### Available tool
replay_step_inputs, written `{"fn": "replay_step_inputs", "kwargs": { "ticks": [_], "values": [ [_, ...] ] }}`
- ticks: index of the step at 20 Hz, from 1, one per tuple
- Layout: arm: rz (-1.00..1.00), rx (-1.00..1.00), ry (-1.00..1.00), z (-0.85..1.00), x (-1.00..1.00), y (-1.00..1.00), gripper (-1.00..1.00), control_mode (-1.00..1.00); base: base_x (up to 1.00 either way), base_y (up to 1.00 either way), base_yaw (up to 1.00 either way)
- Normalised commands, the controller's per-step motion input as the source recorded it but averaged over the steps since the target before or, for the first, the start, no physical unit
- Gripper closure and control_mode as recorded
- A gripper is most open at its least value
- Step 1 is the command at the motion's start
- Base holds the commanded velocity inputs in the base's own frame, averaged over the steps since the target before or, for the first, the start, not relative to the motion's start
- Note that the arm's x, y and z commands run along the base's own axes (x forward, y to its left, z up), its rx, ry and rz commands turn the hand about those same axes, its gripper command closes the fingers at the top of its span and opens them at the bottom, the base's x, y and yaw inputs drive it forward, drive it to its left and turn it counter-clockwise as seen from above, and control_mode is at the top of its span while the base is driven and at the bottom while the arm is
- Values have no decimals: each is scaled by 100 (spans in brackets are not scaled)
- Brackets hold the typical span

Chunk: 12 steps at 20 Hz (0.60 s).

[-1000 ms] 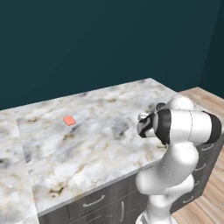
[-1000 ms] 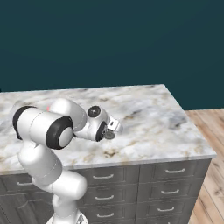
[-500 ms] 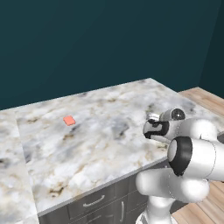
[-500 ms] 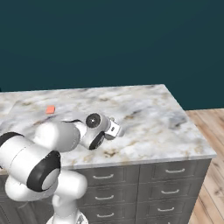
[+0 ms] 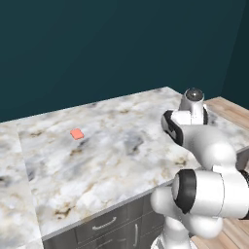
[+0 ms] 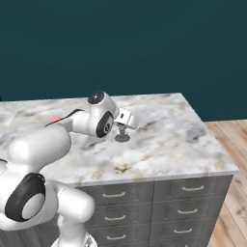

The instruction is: Pick the candle and candle from the dining table and place them in the open cabinet. Close the cabinet after placing the objects.

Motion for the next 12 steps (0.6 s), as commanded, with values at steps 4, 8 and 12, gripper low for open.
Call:
{"fn": "replay_step_inputs", "kwargs": {
  "ticks": [4,8,12],
  "values": [
    [4,0,4,68,-28,0,100,-100,0,0,0],
    [2,0,0,6,-19,0,100,-100,0,0,0],
    [0,0,0,0,0,0,100,-100,0,0,0]
  ]
}}
